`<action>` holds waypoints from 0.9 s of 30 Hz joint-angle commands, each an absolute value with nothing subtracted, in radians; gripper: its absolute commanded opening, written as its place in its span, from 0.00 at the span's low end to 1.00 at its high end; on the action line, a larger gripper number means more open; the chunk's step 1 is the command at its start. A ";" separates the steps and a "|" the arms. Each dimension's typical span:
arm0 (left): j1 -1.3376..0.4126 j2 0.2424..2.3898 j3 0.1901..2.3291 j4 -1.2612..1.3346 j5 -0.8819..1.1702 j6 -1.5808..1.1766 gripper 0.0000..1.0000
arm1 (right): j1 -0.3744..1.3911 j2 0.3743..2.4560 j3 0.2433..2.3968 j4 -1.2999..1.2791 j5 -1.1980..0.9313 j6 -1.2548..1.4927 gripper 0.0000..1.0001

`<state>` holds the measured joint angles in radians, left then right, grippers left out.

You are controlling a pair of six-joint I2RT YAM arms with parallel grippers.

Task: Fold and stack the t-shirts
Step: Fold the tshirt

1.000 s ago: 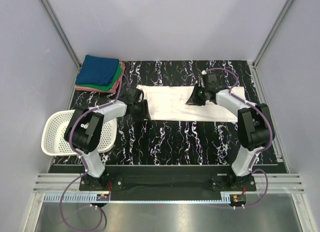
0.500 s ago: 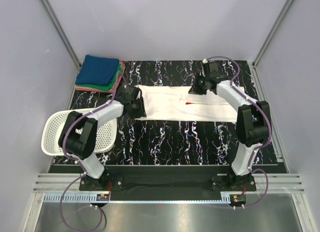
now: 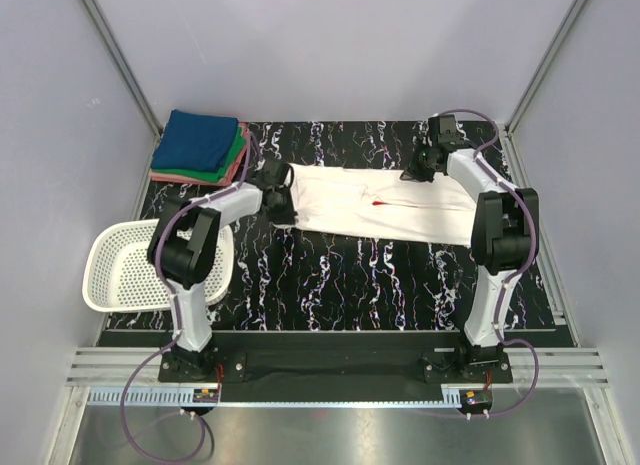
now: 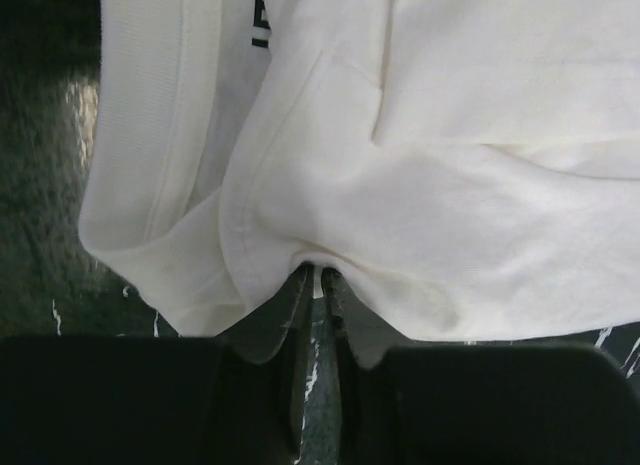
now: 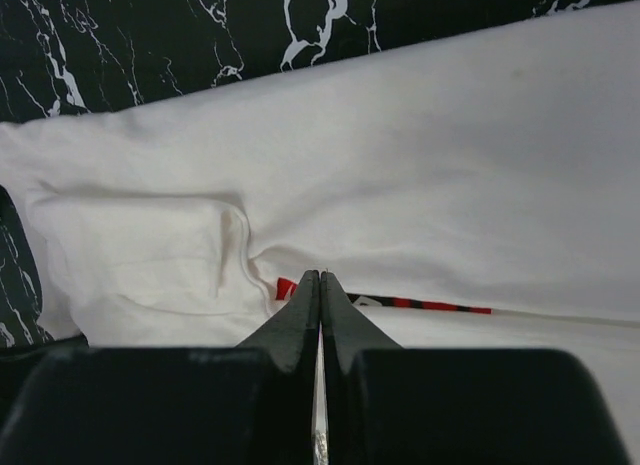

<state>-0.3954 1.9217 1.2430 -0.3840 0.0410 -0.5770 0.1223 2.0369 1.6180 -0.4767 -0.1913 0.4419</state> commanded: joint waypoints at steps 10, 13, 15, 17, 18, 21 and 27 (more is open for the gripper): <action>-0.322 2.272 1.952 -0.560 -0.069 -0.496 0.26 | 0.052 1.853 1.450 -0.465 -0.058 0.425 0.08; -0.311 2.267 2.034 -0.584 -0.075 -0.465 0.34 | 0.037 1.884 1.440 -0.515 -0.011 0.433 0.08; -0.308 2.223 2.007 -0.571 -0.074 -0.462 0.37 | 0.032 1.894 1.439 -0.534 -0.008 0.433 0.08; -0.311 2.120 1.880 -0.476 -0.025 -0.451 0.43 | 0.032 1.891 1.408 -0.526 -0.037 0.439 0.08; -0.314 2.087 1.840 -0.442 -0.008 -0.454 0.44 | 0.032 1.887 1.396 -0.512 -0.050 0.443 0.08; -0.322 2.037 1.728 -0.350 0.087 -0.483 0.45 | 0.032 1.862 1.353 -0.500 -0.063 0.456 0.08; -0.333 2.183 1.738 -0.310 0.213 -0.509 0.41 | 0.032 1.821 1.290 -0.395 -0.147 0.454 0.08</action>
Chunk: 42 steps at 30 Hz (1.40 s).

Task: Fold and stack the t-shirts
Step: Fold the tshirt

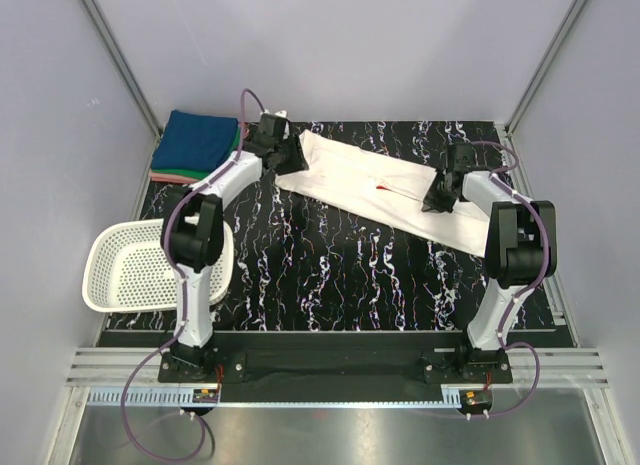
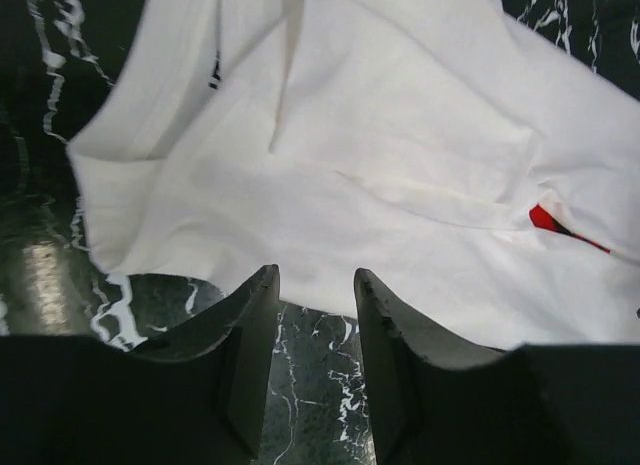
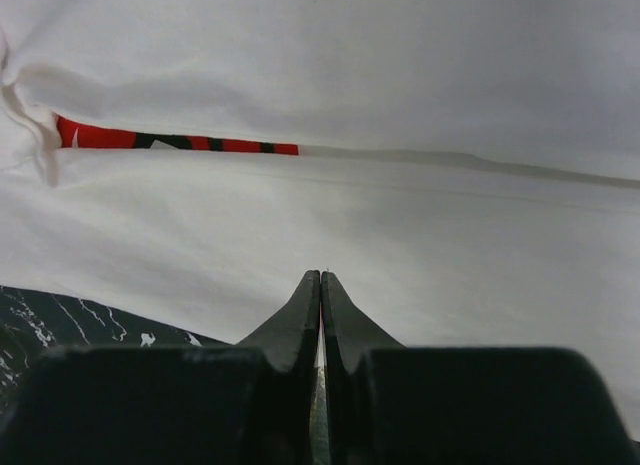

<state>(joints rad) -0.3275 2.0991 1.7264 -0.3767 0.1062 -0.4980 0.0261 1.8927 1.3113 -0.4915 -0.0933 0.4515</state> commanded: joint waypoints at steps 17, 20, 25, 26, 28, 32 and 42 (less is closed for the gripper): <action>-0.268 2.316 1.851 -0.448 0.095 -0.494 0.41 | 0.047 1.812 1.097 -0.281 -0.236 0.537 0.05; -0.265 2.338 1.885 -0.456 0.112 -0.477 0.42 | 0.072 1.778 1.031 -0.255 -0.233 0.592 0.05; -0.258 2.350 1.953 -0.505 0.060 -0.410 0.43 | 0.155 1.689 0.904 -0.186 -0.218 0.705 0.05; -0.255 2.339 1.950 -0.497 0.054 -0.403 0.44 | 0.170 1.672 0.885 -0.172 -0.209 0.759 0.05; -0.242 2.329 1.956 -0.488 0.093 -0.390 0.44 | 0.239 1.629 0.835 -0.108 -0.195 0.836 0.06; -0.233 2.260 1.938 -0.488 0.117 -0.368 0.44 | 0.324 1.579 0.865 -0.144 -0.169 0.855 0.10; -0.273 1.979 1.593 -0.308 0.210 -0.465 0.47 | 0.210 1.761 1.327 -0.459 -0.023 0.425 0.14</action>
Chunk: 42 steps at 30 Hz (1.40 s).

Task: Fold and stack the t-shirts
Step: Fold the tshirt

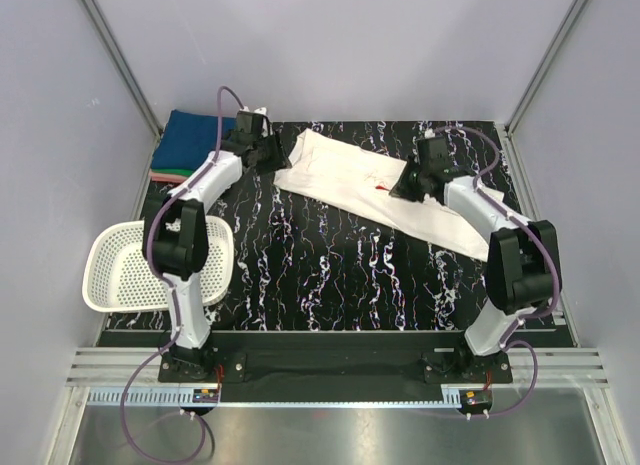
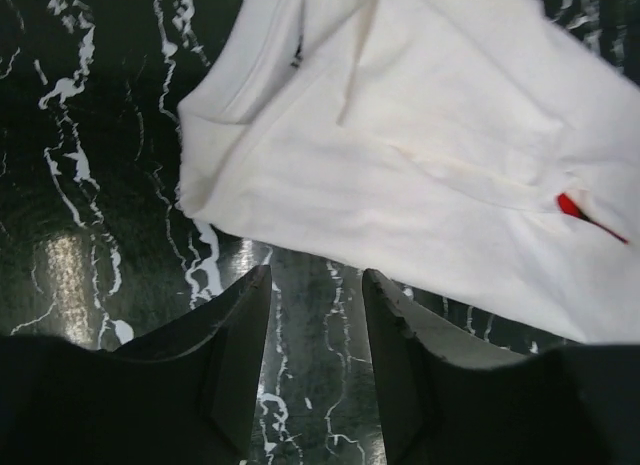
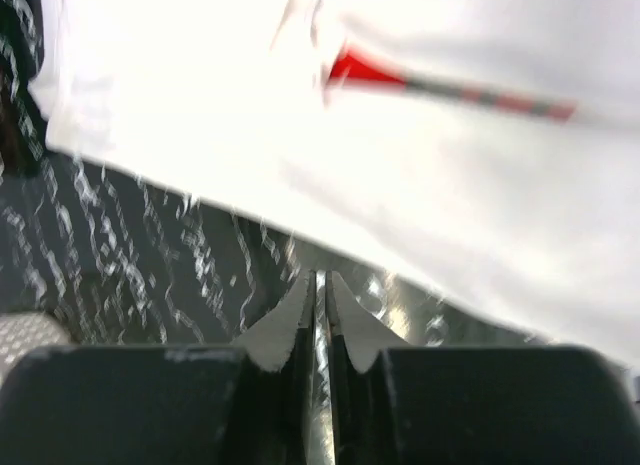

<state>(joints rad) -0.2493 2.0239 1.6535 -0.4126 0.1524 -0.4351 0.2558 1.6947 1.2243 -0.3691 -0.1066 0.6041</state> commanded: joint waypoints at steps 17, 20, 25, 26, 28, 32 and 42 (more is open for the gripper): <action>-0.287 2.114 1.629 -0.276 0.148 -0.555 0.47 | 0.043 2.140 1.638 -0.548 0.208 0.144 0.15; -0.276 2.172 1.655 -0.311 0.107 -0.558 0.47 | 0.043 2.177 1.652 -0.563 0.236 0.166 0.15; -0.244 2.244 1.738 -0.377 0.101 -0.557 0.47 | 0.041 2.206 1.645 -0.610 0.216 0.248 0.13; -0.235 2.250 1.743 -0.380 0.103 -0.552 0.47 | 0.041 2.198 1.638 -0.626 0.198 0.264 0.13; -0.227 2.252 1.755 -0.379 0.103 -0.542 0.47 | 0.043 2.177 1.597 -0.629 0.181 0.303 0.13; -0.224 2.260 1.793 -0.333 0.147 -0.486 0.47 | 0.044 2.087 1.504 -0.621 0.085 0.373 0.13; -0.215 2.237 1.836 -0.327 0.192 -0.405 0.50 | 0.078 1.919 1.196 -0.509 -0.035 0.611 0.14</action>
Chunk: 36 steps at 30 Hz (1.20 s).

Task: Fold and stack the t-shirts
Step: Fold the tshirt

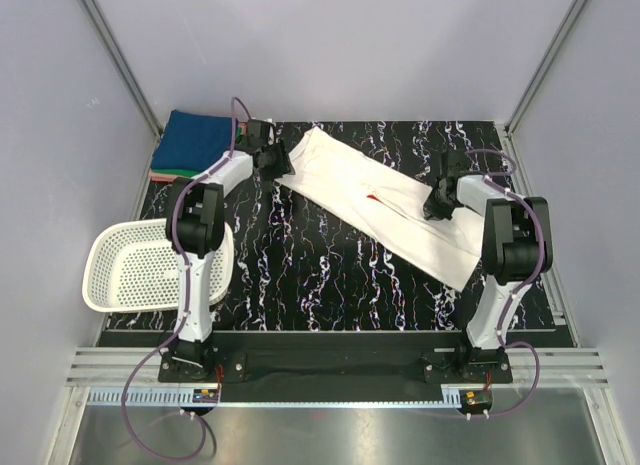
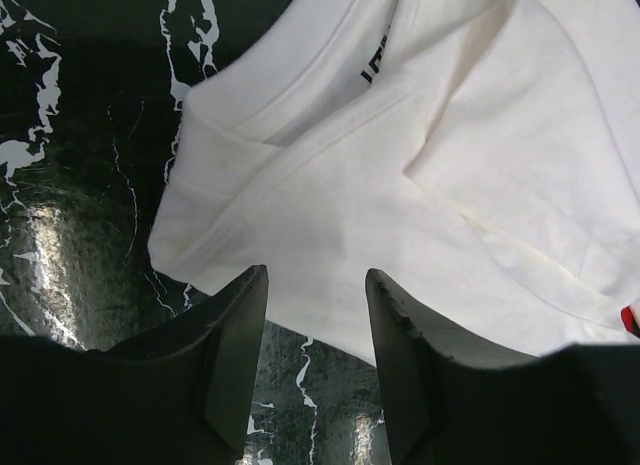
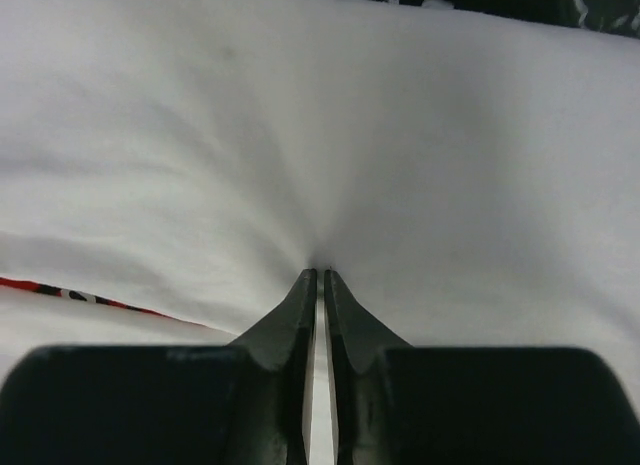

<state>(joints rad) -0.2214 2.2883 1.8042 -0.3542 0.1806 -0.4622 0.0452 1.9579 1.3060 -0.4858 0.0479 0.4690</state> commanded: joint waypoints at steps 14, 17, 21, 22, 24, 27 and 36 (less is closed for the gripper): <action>-0.265 1.976 1.488 -0.233 0.209 -0.526 0.50 | 0.147 1.752 1.257 -0.504 -0.106 0.505 0.27; -0.267 2.020 1.477 -0.207 0.209 -0.540 0.50 | 0.146 1.851 1.372 -0.564 -0.129 0.419 0.27; -0.267 2.127 1.580 -0.236 0.229 -0.538 0.50 | 0.144 1.940 1.468 -0.595 -0.114 0.364 0.27; -0.267 2.144 1.615 -0.232 0.238 -0.543 0.50 | 0.143 1.956 1.482 -0.591 -0.091 0.361 0.26; -0.267 2.173 1.623 -0.198 0.277 -0.570 0.50 | 0.134 1.977 1.485 -0.560 -0.118 0.348 0.25; -0.268 2.189 1.614 -0.137 0.299 -0.607 0.49 | 0.109 2.003 1.467 -0.516 -0.152 0.362 0.24; -0.290 2.045 1.538 -0.095 0.166 -0.641 0.47 | 0.107 2.017 1.405 -0.486 -0.123 0.353 0.22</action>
